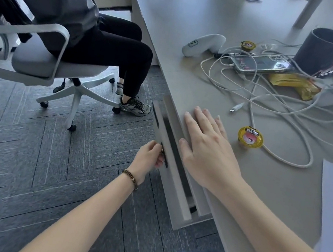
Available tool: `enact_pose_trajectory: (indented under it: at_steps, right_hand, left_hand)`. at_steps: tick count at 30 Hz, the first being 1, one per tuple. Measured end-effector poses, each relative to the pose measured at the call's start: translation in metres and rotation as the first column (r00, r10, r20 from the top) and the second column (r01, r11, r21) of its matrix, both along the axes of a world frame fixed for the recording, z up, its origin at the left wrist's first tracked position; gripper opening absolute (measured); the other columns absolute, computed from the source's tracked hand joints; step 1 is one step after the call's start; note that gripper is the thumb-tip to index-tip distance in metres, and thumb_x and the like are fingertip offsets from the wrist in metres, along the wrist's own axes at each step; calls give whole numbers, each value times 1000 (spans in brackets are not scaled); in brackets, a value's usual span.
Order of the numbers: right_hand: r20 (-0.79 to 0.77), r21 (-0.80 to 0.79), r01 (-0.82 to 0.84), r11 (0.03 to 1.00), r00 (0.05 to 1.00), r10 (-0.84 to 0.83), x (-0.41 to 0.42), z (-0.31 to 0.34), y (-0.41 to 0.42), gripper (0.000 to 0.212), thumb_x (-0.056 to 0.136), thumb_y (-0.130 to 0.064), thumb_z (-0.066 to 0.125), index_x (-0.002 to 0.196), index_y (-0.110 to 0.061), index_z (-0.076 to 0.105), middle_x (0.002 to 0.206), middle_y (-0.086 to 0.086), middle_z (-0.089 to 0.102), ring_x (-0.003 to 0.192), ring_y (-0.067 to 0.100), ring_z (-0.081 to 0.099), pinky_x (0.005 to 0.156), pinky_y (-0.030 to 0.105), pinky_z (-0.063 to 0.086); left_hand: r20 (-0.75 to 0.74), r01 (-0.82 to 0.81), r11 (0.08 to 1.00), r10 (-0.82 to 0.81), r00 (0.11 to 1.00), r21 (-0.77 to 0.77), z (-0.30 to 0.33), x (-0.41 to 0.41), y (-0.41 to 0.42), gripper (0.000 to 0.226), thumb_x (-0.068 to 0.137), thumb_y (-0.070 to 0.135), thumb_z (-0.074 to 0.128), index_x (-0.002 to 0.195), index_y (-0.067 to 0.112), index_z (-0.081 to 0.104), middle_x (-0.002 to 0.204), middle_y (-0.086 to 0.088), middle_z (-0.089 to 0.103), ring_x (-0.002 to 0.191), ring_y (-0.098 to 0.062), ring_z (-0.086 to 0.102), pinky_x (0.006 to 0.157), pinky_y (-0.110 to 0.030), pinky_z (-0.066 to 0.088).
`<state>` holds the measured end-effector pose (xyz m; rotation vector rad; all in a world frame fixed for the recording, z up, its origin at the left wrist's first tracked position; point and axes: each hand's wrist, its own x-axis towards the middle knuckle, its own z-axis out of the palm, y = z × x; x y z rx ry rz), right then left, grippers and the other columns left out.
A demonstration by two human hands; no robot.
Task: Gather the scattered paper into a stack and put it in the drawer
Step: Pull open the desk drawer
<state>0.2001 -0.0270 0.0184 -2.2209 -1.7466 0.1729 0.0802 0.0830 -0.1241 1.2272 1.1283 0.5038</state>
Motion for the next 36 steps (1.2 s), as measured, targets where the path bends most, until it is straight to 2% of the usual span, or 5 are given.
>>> enact_pose_trajectory:
  at_steps: [4, 20, 28, 33, 36]
  right_hand:
    - [17, -4, 5, 1000, 1000, -5, 0, -2, -1, 62, 101, -34, 40, 158, -18, 22, 168, 7, 13, 156, 20, 3, 127, 38, -1]
    - [27, 8, 29, 1000, 999, -29, -2, -3, 1, 59, 100, -29, 41, 157, -19, 26, 167, 7, 15, 155, 21, 7, 126, 39, 1]
    - [44, 14, 36, 999, 998, -37, -3, -4, 1, 59, 100, -28, 40, 156, -18, 26, 167, 7, 17, 155, 21, 8, 126, 39, 1]
    - [41, 7, 36, 999, 999, -36, -4, -5, 1, 59, 100, -27, 39, 157, -17, 25, 167, 7, 16, 155, 22, 7, 126, 40, 0]
    - [44, 9, 34, 999, 998, -34, -5, -3, 0, 59, 101, -27, 39, 157, -16, 25, 167, 8, 16, 155, 23, 7, 126, 40, 0]
  left_hand:
    - [-18, -73, 997, 73, 997, -5, -2, -31, -2, 15, 100, 16, 44, 93, 8, 55, 71, -8, 54, 55, -17, 50, 53, -26, 44]
    - [-152, -249, 968, 252, 956, 40, 14, -121, -4, 25, 102, 17, 44, 79, 11, 52, 66, -4, 59, 58, -20, 53, 62, -35, 44]
    - [-212, -295, 953, 302, 929, 66, 22, -147, -5, 25, 103, 19, 42, 81, 10, 50, 74, -9, 60, 59, -19, 56, 54, -29, 46]
    - [-249, -320, 943, 333, 909, 91, 22, -163, -5, 25, 105, 18, 40, 86, 6, 53, 69, -7, 57, 56, -17, 52, 39, -20, 43]
    - [-270, -336, 937, 350, 897, 98, 20, -173, -1, 30, 105, 19, 41, 80, 7, 54, 68, -6, 56, 56, -17, 51, 47, -24, 43]
